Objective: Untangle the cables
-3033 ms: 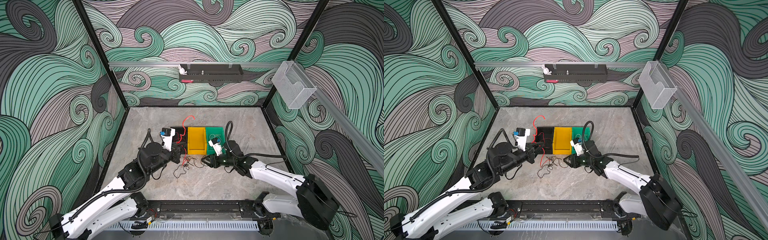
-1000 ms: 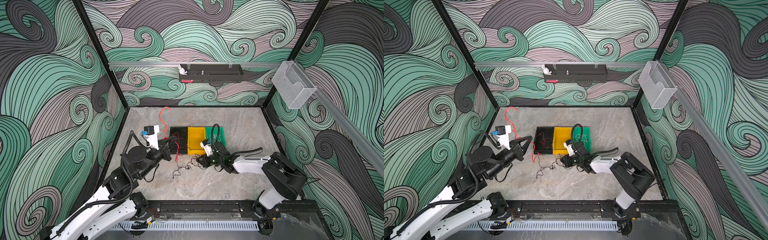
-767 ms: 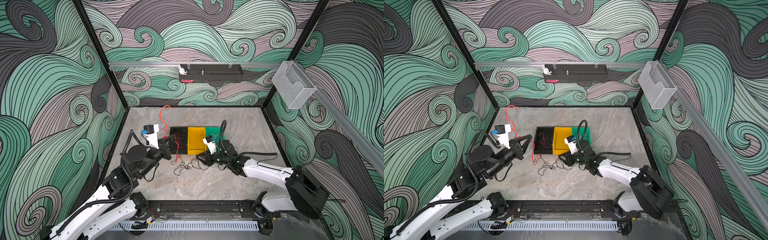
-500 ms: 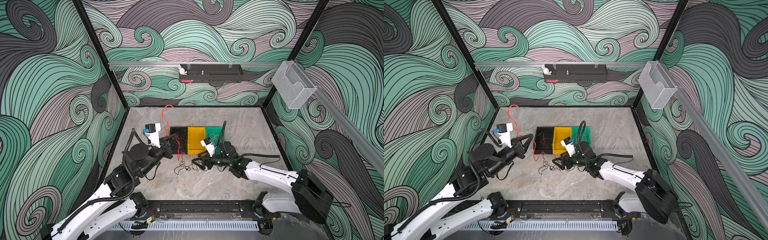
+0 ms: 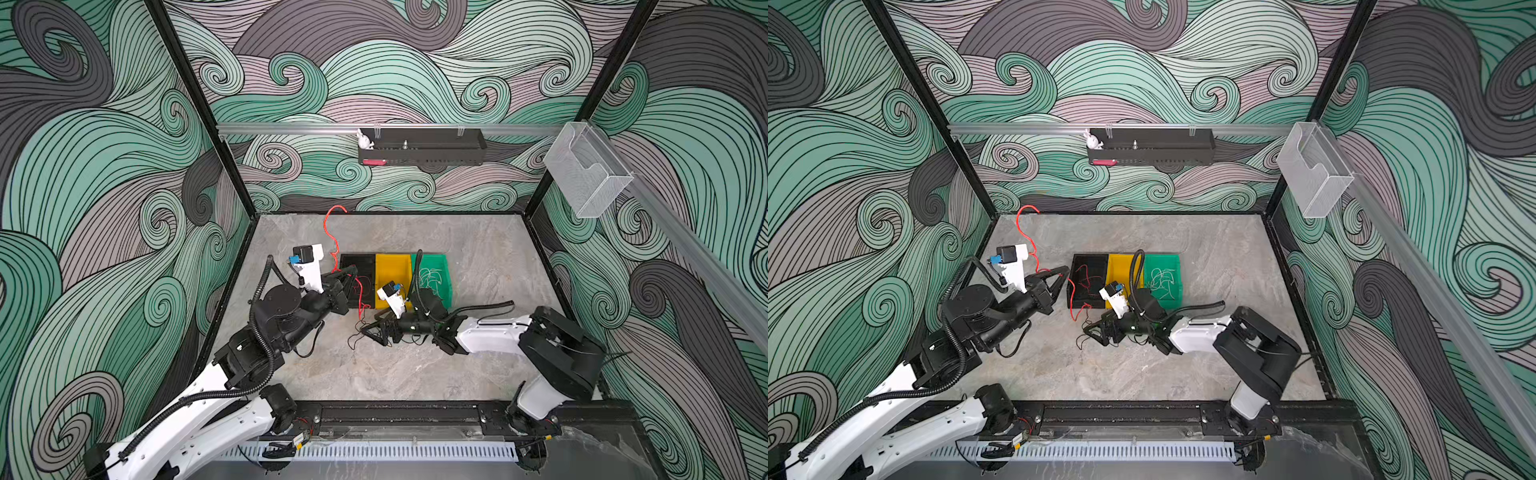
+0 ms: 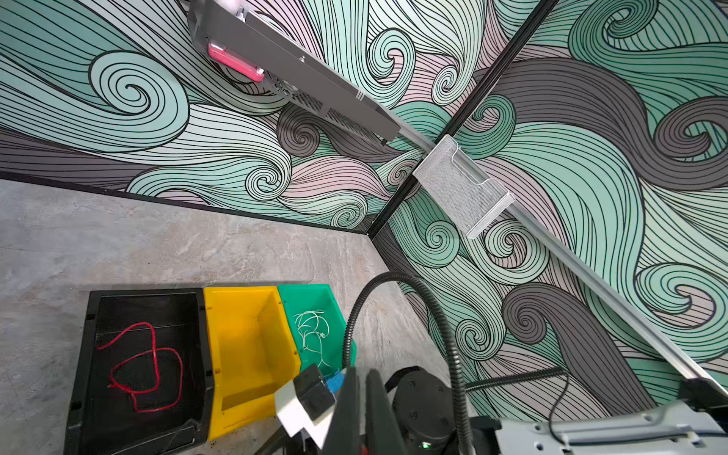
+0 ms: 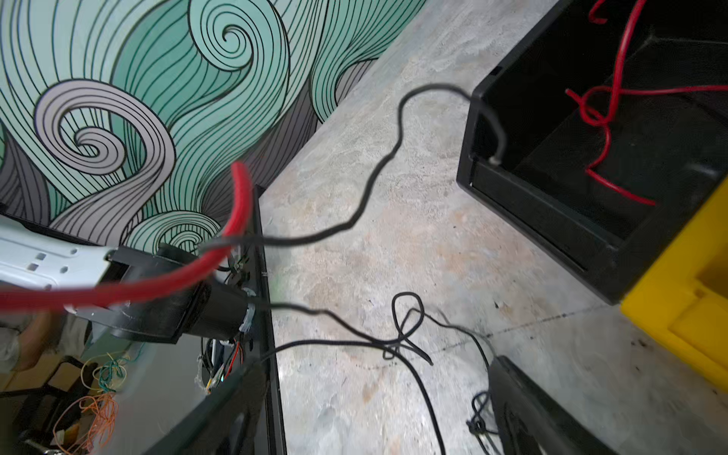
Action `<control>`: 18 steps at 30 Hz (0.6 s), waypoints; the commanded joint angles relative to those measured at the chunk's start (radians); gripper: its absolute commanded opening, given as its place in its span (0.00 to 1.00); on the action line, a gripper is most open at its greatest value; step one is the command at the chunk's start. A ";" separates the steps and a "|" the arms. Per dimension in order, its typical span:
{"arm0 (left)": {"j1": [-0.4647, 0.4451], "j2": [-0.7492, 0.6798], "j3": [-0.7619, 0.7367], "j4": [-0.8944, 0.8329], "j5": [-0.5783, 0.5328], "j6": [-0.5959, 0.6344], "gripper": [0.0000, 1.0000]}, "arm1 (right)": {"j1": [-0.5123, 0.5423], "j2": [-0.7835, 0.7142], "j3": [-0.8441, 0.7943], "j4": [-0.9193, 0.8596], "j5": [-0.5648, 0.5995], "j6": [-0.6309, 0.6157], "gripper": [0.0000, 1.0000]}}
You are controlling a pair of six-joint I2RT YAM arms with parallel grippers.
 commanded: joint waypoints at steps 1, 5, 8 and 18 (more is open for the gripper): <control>0.008 -0.010 -0.002 0.043 -0.002 -0.018 0.00 | 0.009 0.074 0.046 0.196 -0.065 0.090 0.86; 0.008 -0.005 -0.005 0.049 -0.005 -0.019 0.00 | 0.030 0.129 0.081 0.245 -0.082 0.117 0.75; 0.007 -0.004 -0.010 0.060 -0.007 -0.021 0.00 | 0.037 0.151 0.091 0.262 -0.073 0.125 0.62; 0.009 -0.020 0.001 0.029 -0.050 0.004 0.00 | 0.026 0.094 0.039 0.043 0.033 0.095 0.06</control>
